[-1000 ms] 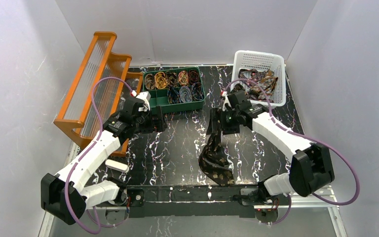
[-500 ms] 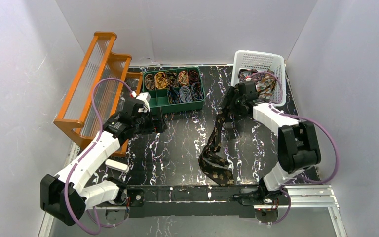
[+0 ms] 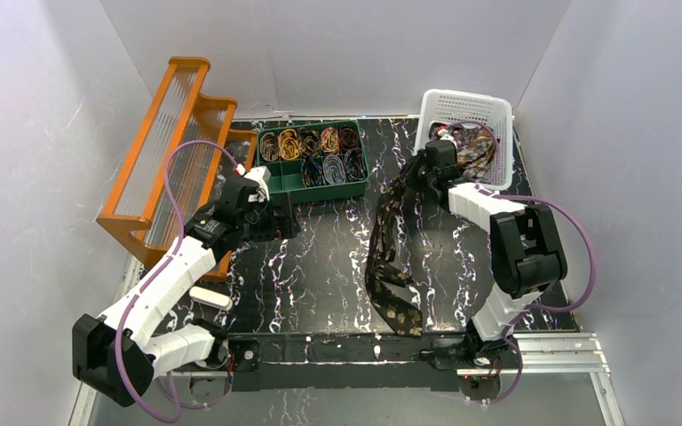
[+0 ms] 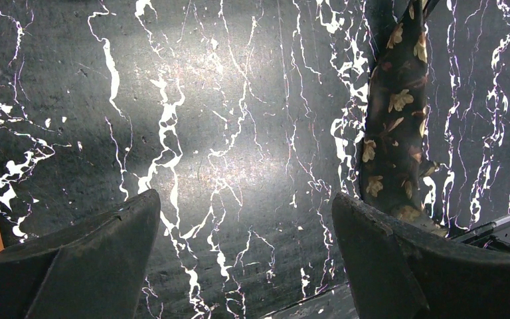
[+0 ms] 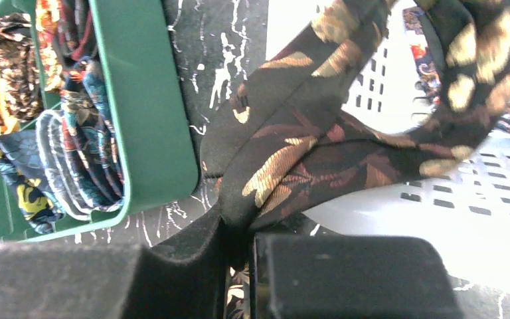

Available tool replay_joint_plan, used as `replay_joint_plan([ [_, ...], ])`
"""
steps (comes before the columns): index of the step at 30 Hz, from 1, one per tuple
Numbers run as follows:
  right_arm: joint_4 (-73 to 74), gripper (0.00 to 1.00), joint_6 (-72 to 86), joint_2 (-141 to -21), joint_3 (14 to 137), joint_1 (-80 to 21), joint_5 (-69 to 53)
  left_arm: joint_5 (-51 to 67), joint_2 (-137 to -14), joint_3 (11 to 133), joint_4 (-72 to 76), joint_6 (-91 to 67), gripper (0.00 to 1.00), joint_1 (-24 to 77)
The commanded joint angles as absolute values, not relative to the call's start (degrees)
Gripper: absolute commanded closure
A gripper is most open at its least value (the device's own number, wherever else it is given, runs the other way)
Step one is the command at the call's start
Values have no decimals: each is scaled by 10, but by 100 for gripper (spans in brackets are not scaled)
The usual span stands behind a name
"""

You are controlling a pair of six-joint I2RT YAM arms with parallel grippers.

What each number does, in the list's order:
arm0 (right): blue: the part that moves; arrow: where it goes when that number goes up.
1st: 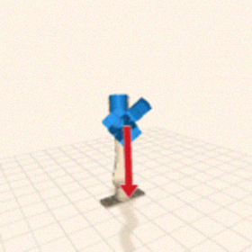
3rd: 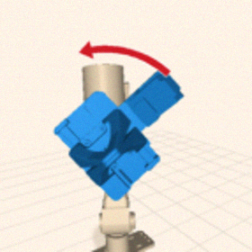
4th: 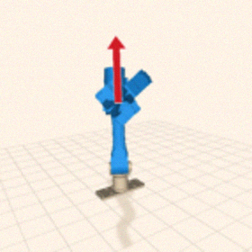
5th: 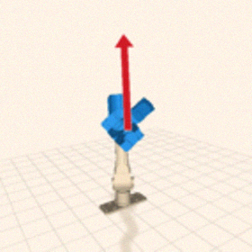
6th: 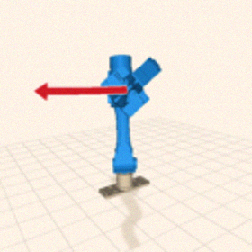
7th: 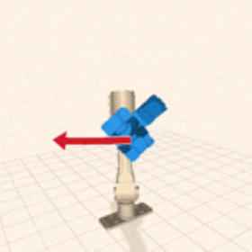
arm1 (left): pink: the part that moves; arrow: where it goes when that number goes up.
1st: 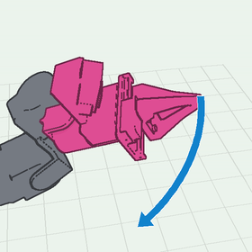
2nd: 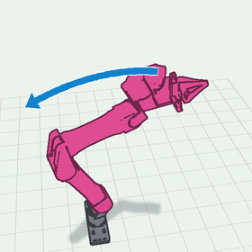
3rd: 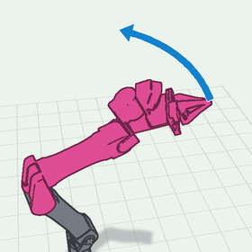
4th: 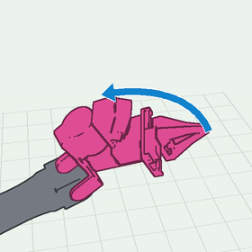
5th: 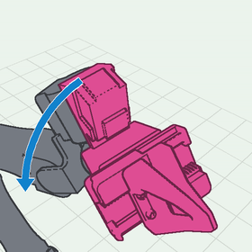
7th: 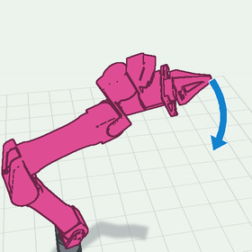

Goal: Roll the ties
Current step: Flatten out the tie at the center of the board.

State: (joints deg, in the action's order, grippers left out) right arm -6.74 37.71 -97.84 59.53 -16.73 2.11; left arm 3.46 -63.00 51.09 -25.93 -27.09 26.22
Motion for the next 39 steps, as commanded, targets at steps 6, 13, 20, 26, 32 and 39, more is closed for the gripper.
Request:
replay_joint_plan([
  [6, -57, 94, 277, -899, 639, -166, -134, 34, -625, 508, -273, -271, 2, 261],
  [13, 90, 93, 136, -849, 715, -172, -420, 32, -627, 514, -273, -272, 2, 261],
  [20, 304, 87, 3, -842, 710, -278, -588, -26, -596, 516, -277, -290, 2, 261],
  [26, 470, 90, -98, -987, 789, -421, -555, -139, -561, 507, -310, -355, 2, 261],
  [32, 509, 76, -135, -1070, 886, -498, -517, -183, -524, 505, -355, -386, 2, 261],
  [39, 366, 11, 77, -921, 732, -458, -350, -97, -507, 481, -360, -358, 2, 261],
])
